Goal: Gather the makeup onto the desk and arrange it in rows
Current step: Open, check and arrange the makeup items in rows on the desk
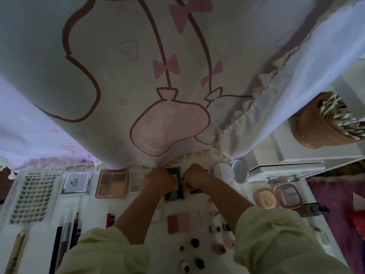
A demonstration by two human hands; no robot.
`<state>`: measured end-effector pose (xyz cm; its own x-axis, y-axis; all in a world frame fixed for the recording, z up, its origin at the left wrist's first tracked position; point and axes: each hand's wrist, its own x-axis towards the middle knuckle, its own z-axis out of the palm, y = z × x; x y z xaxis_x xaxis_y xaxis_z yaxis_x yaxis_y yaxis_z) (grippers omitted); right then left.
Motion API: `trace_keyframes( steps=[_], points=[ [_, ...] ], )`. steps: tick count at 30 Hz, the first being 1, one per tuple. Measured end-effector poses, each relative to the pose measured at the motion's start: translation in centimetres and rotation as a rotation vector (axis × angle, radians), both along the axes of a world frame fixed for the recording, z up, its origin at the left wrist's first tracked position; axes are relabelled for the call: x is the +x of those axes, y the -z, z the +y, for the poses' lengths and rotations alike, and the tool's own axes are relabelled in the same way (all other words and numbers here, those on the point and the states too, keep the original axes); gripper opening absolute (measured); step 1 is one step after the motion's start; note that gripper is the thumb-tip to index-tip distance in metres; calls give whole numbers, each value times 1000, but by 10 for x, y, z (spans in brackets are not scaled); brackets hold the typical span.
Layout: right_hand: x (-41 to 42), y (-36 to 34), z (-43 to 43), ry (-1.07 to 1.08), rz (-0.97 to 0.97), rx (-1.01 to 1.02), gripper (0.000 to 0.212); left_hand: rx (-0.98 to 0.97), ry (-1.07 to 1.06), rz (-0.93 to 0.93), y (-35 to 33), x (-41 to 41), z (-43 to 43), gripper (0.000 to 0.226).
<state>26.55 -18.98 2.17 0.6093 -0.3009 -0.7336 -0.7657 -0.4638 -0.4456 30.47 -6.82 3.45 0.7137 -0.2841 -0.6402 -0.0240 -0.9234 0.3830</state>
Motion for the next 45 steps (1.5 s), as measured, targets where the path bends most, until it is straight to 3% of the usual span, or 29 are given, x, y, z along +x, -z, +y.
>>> trace_keyframes(
  steps=[1,5,8,11,15,18,24,30,34,37,42,45],
  points=[
    [-1,2,-2,-159,-42,-105,35,-1,7,4,0,0,0,18],
    [-1,-1,-8,-400,-23,-259,30,-8,23,20,0,1,-2,18],
    [-2,2,-5,-398,-5,-196,31,12,82,-13,-3,2,-1,15],
    [-4,4,-6,-356,-15,-211,8,51,192,-87,-7,0,6,26],
    [-2,4,-5,-516,-196,-317,55,208,401,-142,-3,-8,18,75],
    [5,7,-3,-546,-240,-349,58,268,465,-212,6,-13,24,92],
    [18,14,-1,-458,-245,-288,35,261,460,-270,12,-15,20,89],
    [29,24,1,-501,-165,-326,55,287,464,-307,13,-12,19,93],
    [29,23,2,-503,-105,-353,53,285,468,-313,15,-11,19,91],
    [29,13,5,-459,-151,-299,54,272,454,-322,16,-11,19,88],
    [29,-1,-5,-420,-258,-83,28,236,409,-323,18,-14,23,84],
    [22,-14,-12,-446,-350,-42,27,192,372,-294,17,-18,24,78]
  ],
)
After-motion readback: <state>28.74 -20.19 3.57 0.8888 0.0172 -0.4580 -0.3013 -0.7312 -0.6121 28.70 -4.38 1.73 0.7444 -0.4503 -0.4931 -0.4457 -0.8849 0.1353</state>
